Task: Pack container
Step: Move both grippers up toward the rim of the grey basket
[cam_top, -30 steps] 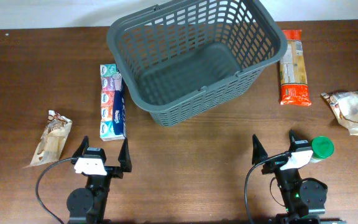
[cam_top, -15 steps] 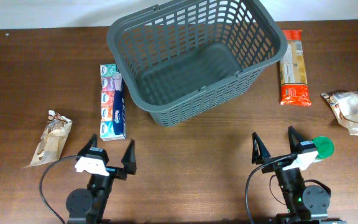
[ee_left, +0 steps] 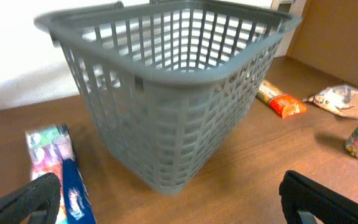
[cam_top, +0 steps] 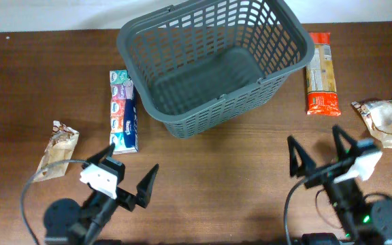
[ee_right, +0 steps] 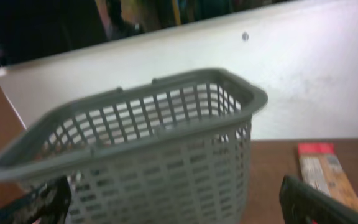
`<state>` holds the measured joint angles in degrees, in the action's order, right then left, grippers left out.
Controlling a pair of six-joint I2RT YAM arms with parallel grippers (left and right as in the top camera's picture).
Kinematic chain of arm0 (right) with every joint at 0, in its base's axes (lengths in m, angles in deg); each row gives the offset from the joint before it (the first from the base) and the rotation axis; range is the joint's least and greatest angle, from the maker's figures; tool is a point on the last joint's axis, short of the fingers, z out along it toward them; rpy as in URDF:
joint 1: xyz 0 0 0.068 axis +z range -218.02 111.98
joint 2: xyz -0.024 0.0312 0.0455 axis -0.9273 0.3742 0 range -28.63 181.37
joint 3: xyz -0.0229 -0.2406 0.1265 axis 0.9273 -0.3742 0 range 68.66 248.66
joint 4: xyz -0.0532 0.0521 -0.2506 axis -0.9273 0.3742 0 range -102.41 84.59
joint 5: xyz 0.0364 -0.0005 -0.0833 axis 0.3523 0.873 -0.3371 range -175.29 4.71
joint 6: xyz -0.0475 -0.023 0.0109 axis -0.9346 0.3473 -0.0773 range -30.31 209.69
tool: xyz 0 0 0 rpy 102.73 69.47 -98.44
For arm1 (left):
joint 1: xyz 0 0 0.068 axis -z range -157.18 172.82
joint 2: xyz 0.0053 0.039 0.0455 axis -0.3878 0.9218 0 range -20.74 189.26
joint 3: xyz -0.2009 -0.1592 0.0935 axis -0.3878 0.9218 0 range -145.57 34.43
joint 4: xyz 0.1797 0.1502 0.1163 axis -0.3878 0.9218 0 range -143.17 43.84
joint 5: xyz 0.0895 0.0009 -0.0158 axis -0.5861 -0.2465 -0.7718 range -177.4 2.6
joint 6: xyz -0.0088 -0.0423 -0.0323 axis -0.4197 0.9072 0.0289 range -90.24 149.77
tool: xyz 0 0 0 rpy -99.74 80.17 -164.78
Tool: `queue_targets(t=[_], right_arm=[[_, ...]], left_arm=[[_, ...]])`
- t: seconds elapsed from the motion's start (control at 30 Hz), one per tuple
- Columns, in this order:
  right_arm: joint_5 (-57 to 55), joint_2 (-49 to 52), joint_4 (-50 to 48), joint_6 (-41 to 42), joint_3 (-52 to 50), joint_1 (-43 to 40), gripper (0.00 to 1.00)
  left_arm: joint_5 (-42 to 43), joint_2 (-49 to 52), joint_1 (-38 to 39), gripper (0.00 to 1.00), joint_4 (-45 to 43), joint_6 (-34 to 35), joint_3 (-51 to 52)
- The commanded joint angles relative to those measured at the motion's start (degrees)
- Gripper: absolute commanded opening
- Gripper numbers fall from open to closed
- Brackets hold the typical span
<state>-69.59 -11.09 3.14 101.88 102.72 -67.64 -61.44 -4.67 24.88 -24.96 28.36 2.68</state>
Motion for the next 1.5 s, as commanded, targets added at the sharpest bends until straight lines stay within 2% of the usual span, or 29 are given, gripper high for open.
queue_targets(t=[0.0, 0.1, 0.13, 0.3, 0.4, 0.53, 0.63, 0.73, 0.83, 0.97, 1.2, 1.3, 1.47], right_arm=[[6.03, 11.61, 2.84, 0.11, 13.81, 0.35, 0.99], [13.05, 19.52, 5.35, 0.13, 24.98, 0.35, 0.99], [17.62, 23.71, 6.91, 0.13, 31.67, 0.35, 0.99], [25.22, 29.75, 6.40, 0.37, 41.94, 0.35, 0.99], [25.44, 31.78, 9.51, 0.37, 46.97, 0.35, 0.99], [20.24, 34.95, 17.16, 0.37, 54.42, 0.35, 0.99], [16.24, 38.77, 25.73, 0.35, 62.38, 0.35, 0.99], [15.32, 44.35, 35.56, 0.31, 72.17, 0.35, 0.99], [15.76, 49.03, 42.66, 0.13, 79.25, 0.37, 0.99], [15.65, 51.45, 48.63, 0.15, 81.59, 0.35, 0.99], [12.37, 53.66, 48.94, 0.20, 81.85, 0.35, 0.99], [9.01, 55.04, 48.89, 0.33, 84.19, 0.35, 0.99], [7.15, 59.78, 49.29, 0.15, 92.54, 0.37, 0.99]], left_arm=[[2.01, 6.86, -0.37, 0.99, 0.98, -2.99, -8.37], [5.27, 9.42, -0.37, 0.99, 0.90, -2.97, -12.74], [6.99, 9.62, -0.37, 0.99, 0.55, -2.97, -13.64], [6.95, 9.79, -0.37, 1.00, -2.75, -1.75, -13.73], [2.34, 9.81, -0.37, 1.00, -3.06, 4.57, -14.95], [-1.42, 10.49, -0.37, 0.99, 0.39, 7.48, -19.10], [-11.76, 13.49, -0.37, 1.00, 9.92, 11.10, -26.64], [-21.20, 19.02, -0.37, 1.00, 19.76, 11.39, -37.38], [-19.52, 22.16, -0.37, 1.00, 21.00, 11.21, -42.95], [-13.81, 22.71, -0.37, 1.00, 20.90, 11.23, -43.74], [-8.92, 23.02, -0.35, 1.00, 16.22, 11.34, -43.91], [-8.98, 24.72, -0.35, 1.00, 20.24, 14.36, -45.94], [-8.96, 32.52, 0.13, 1.00, 34.40, 15.76, -51.76]])
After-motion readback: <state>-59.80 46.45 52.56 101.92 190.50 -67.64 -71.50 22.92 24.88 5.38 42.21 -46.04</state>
